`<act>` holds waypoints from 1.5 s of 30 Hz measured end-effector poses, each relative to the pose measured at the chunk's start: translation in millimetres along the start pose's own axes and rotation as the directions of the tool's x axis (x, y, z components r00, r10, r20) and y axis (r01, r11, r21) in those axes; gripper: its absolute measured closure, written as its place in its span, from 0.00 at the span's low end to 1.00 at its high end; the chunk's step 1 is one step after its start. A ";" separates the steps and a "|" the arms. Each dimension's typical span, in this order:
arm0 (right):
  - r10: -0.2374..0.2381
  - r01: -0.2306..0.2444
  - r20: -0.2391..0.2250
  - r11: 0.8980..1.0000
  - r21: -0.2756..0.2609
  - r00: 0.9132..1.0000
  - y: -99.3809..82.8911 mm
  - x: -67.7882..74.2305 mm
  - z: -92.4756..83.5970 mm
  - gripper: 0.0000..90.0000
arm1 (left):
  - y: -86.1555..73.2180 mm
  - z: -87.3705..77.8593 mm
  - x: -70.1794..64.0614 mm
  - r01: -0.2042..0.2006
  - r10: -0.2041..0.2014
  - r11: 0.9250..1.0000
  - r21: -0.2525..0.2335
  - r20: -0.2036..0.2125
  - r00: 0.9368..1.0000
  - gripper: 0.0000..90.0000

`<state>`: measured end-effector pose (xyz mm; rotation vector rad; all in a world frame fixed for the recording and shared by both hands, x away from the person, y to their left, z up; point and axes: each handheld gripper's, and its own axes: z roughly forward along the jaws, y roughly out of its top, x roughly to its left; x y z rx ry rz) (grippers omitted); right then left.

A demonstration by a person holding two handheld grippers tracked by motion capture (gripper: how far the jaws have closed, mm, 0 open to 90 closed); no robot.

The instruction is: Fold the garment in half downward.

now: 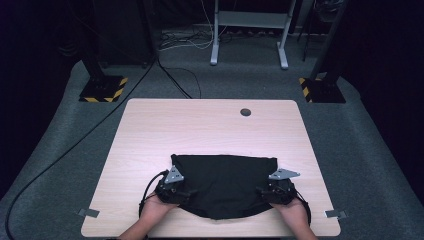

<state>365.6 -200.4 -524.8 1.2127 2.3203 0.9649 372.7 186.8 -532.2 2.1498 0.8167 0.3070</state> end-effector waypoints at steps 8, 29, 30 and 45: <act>0.017 -0.017 0.021 1.000 0.005 1.000 -2.3 -7.6 -3.1 0.42 | 6.2 7.6 -5.2 -0.006 0.006 1.000 -0.002 0.010 1.000 0.33; 0.074 -0.073 0.033 0.997 -0.017 0.997 -7.7 -12.3 -6.5 0.35 | 12.8 12.8 -9.4 0.001 -0.001 1.000 0.010 0.037 0.999 0.30; 0.073 -0.073 0.033 0.997 -0.017 0.997 -7.6 -12.1 -6.5 0.35 | 13.7 12.4 -9.3 0.002 -0.003 1.000 0.018 0.038 0.999 0.30; 0.048 -0.046 0.047 0.998 -0.042 0.998 4.5 -0.4 -19.7 0.31 | 24.7 0.8 -3.9 -0.011 0.011 1.000 0.007 0.016 1.000 0.28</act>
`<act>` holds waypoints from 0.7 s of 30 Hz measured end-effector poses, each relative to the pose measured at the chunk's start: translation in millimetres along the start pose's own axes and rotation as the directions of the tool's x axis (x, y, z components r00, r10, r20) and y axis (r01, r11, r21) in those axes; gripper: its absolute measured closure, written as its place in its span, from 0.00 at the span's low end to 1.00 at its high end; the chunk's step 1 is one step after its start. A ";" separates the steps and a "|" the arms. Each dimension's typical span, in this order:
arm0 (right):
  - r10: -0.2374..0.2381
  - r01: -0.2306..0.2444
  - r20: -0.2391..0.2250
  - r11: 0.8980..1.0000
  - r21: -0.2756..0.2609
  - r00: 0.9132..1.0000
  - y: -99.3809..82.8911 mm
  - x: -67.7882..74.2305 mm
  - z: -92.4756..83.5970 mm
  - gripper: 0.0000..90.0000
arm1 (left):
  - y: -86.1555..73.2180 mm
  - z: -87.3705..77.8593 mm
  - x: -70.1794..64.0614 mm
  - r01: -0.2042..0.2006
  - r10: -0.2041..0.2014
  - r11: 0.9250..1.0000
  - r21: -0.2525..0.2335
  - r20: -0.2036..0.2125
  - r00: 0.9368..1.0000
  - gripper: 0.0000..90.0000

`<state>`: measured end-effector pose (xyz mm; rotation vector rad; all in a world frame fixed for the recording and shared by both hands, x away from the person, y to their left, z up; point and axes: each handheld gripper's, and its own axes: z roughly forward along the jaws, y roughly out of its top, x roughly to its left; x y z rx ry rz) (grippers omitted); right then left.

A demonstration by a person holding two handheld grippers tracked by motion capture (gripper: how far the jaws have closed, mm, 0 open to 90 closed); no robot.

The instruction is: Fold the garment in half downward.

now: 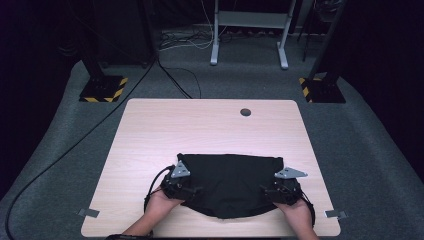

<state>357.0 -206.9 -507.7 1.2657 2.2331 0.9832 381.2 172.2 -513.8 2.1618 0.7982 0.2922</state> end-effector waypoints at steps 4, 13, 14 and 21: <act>0.012 -0.012 -0.006 1.000 -0.020 1.000 5.9 4.5 -4.7 0.27 | 2.2 -2.9 4.5 0.010 -0.010 1.000 -0.008 -0.009 1.000 0.27; -0.020 0.018 -0.048 0.999 -0.049 0.999 17.4 27.6 -7.0 0.26 | 5.0 -8.7 16.1 0.028 -0.028 0.999 -0.025 -0.020 0.999 0.24; -0.024 0.022 -0.055 0.998 -0.051 0.998 18.7 30.3 -6.6 0.26 | 5.1 -9.0 17.6 0.027 -0.028 0.999 -0.025 -0.021 0.999 0.24; -0.047 0.041 -0.081 0.997 -0.069 0.996 27.3 47.6 -3.2 0.25 | 6.0 -10.7 26.8 0.038 -0.039 0.999 -0.036 -0.032 0.999 0.24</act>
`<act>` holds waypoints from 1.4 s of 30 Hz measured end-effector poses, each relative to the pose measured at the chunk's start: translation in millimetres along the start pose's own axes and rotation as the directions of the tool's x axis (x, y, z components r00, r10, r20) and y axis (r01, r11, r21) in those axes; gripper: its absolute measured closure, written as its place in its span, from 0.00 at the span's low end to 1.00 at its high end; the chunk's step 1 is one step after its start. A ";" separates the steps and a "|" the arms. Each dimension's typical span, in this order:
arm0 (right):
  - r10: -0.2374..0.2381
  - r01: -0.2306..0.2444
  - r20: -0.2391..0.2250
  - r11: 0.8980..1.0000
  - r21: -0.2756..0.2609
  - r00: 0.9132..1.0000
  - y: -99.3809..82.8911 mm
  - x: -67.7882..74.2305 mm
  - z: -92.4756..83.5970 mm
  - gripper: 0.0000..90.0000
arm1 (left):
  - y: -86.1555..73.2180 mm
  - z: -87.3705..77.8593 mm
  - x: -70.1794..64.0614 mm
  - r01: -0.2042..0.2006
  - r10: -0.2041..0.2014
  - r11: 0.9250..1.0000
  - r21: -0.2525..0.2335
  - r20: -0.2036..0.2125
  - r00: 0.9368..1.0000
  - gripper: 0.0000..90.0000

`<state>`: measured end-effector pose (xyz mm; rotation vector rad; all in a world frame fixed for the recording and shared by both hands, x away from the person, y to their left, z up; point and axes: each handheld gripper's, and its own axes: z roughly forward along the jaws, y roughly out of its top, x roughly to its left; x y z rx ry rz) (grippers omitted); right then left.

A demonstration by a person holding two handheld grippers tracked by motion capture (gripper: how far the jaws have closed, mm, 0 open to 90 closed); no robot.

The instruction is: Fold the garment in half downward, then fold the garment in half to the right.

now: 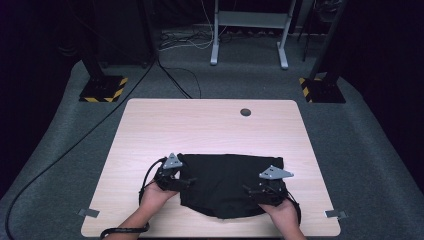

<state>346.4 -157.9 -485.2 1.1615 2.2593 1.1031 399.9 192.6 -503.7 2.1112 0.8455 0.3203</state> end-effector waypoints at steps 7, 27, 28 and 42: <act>-0.039 0.039 -0.028 0.999 -0.014 0.999 6.6 17.9 5.6 0.27 | 2.1 0.5 8.7 0.004 -0.004 1.000 -0.003 -0.011 1.000 0.24; -0.104 0.100 -0.129 0.994 -0.037 0.986 21.0 68.1 21.6 0.36 | 9.3 7.5 29.7 0.039 -0.039 0.999 0.006 -0.047 0.998 0.26; -0.107 0.103 -0.131 0.994 -0.035 0.986 21.4 70.0 22.6 0.36 | 10.0 8.0 30.8 0.040 -0.039 0.999 0.006 -0.047 0.998 0.26; -0.097 0.094 -0.172 0.995 -0.030 0.980 25.0 87.2 37.4 0.36 | 14.7 13.5 50.2 0.079 -0.079 0.997 -0.007 -0.087 0.993 0.28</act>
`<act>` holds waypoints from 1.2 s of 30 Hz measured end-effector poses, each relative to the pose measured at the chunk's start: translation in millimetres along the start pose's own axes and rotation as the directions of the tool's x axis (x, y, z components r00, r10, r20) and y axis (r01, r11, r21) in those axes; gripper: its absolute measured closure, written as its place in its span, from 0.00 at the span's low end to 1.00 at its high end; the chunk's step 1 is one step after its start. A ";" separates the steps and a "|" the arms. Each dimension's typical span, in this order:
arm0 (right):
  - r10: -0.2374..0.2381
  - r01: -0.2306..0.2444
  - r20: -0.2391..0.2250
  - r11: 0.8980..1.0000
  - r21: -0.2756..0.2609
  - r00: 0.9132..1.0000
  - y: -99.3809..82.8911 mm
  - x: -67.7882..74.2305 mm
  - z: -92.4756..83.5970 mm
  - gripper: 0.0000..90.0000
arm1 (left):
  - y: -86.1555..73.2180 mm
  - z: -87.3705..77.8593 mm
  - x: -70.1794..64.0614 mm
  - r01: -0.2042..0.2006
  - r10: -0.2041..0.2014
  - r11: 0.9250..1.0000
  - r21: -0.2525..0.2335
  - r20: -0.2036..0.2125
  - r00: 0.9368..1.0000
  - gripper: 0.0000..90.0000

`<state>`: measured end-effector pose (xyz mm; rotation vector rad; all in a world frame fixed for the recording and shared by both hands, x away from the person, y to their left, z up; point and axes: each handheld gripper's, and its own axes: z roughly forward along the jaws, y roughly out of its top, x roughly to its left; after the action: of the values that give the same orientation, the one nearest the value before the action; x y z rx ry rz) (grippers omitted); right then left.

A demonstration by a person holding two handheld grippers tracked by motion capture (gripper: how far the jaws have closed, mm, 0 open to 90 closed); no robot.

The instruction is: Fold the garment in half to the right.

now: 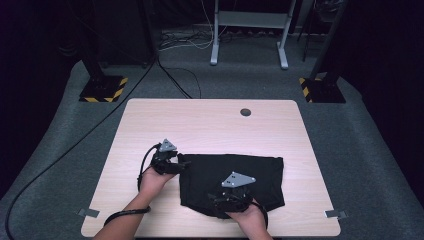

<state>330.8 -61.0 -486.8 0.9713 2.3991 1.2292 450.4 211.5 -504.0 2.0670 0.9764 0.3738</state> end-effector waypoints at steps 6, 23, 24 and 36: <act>-0.003 0.003 0.000 1.000 0.004 1.000 1.0 1.7 2.6 0.35 | 2.9 5.2 6.4 0.012 -0.012 1.000 0.006 -0.014 1.000 0.27; 0.011 -0.011 0.010 1.000 0.006 1.000 -1.6 1.7 -0.9 0.34 | 4.4 24.8 15.4 0.017 -0.014 0.998 0.055 -0.052 0.999 0.34; 0.013 -0.013 0.009 1.000 0.006 1.000 -1.6 1.7 -0.7 0.34 | 3.3 25.6 15.3 0.019 -0.015 0.998 0.060 -0.053 0.998 0.34; 0.026 -0.026 -0.011 1.000 0.004 1.000 -2.1 6.5 7.2 0.33 | -2.0 30.4 14.7 0.012 -0.009 0.998 0.061 -0.054 0.998 0.36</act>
<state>328.7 -53.0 -492.4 1.0020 2.4052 1.2429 475.8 206.8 -525.8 2.1160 1.0424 0.4004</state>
